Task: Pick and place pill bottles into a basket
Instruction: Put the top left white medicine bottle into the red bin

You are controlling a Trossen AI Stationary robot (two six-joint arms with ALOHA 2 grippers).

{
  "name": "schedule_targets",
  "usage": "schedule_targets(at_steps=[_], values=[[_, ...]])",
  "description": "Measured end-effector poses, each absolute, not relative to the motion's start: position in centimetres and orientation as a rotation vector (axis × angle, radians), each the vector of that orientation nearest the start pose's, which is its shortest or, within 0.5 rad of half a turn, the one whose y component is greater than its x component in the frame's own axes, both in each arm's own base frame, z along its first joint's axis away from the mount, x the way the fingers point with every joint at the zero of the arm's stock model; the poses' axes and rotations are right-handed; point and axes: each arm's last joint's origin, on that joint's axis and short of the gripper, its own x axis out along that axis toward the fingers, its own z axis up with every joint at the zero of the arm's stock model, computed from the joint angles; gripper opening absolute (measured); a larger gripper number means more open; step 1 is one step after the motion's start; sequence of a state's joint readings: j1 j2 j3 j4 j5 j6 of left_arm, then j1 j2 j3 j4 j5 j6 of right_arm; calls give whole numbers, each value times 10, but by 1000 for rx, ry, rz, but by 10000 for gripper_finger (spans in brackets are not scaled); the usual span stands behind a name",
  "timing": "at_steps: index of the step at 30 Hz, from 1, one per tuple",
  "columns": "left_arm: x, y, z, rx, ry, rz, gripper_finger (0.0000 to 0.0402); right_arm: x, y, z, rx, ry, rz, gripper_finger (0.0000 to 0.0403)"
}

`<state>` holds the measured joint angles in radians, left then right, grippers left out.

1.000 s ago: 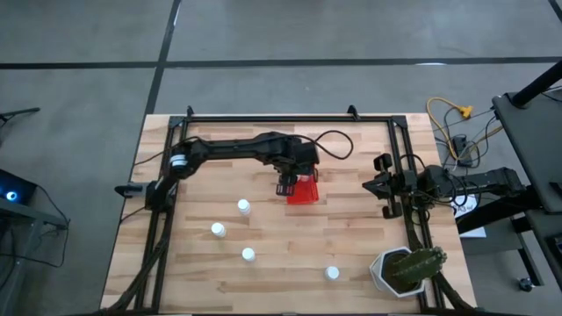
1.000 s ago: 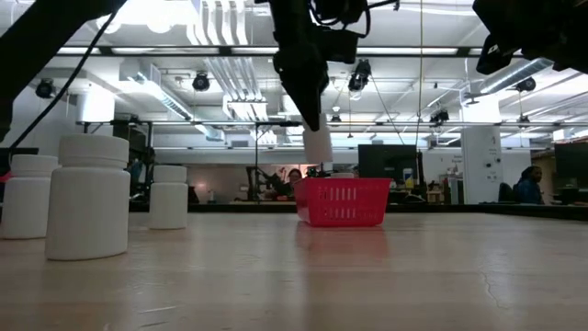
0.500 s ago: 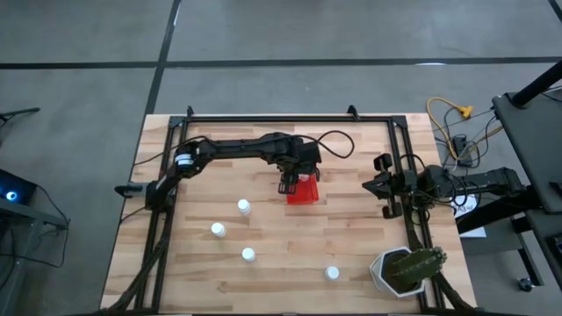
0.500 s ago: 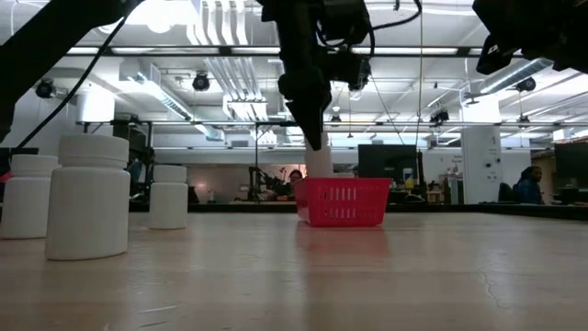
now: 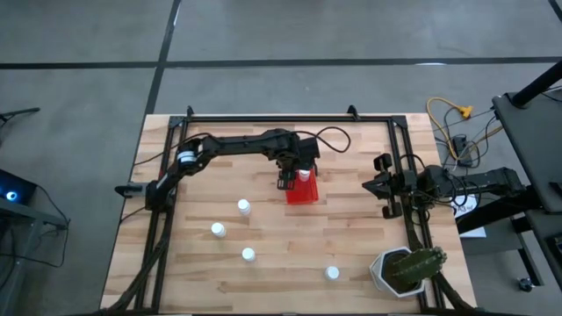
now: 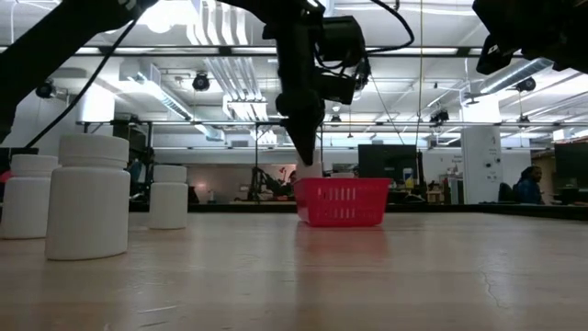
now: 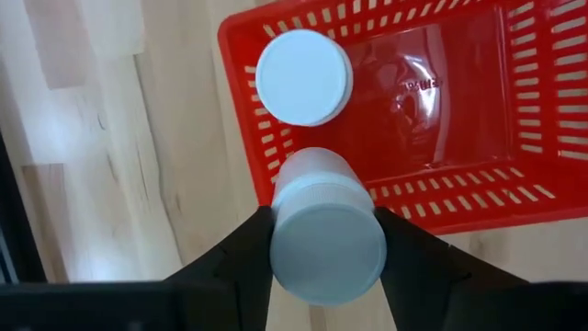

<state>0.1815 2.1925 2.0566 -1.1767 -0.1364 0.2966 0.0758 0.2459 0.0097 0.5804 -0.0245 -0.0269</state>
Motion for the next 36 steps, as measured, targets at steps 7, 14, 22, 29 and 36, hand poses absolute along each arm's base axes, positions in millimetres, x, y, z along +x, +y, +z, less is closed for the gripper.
schedule_targets(at_steps=[7, 14, 22, 29, 36], values=[[443, 86, 251, 221, 1325, 69, 152, 107, 9, 201, -20, -346, 94, 9], [445, 86, 251, 224, 1306, 72, 155, 107, 9, 201, -18, -346, 95, 9], [445, 86, 248, 222, 1308, 73, 156, 107, 9, 201, -20, -346, 95, 9], [442, 87, 237, 222, 1343, 80, 156, 107, 9, 201, -18, -346, 95, 9], [443, 89, 236, 237, 1333, 111, 157, 107, 9, 201, -20, -346, 95, 9]])
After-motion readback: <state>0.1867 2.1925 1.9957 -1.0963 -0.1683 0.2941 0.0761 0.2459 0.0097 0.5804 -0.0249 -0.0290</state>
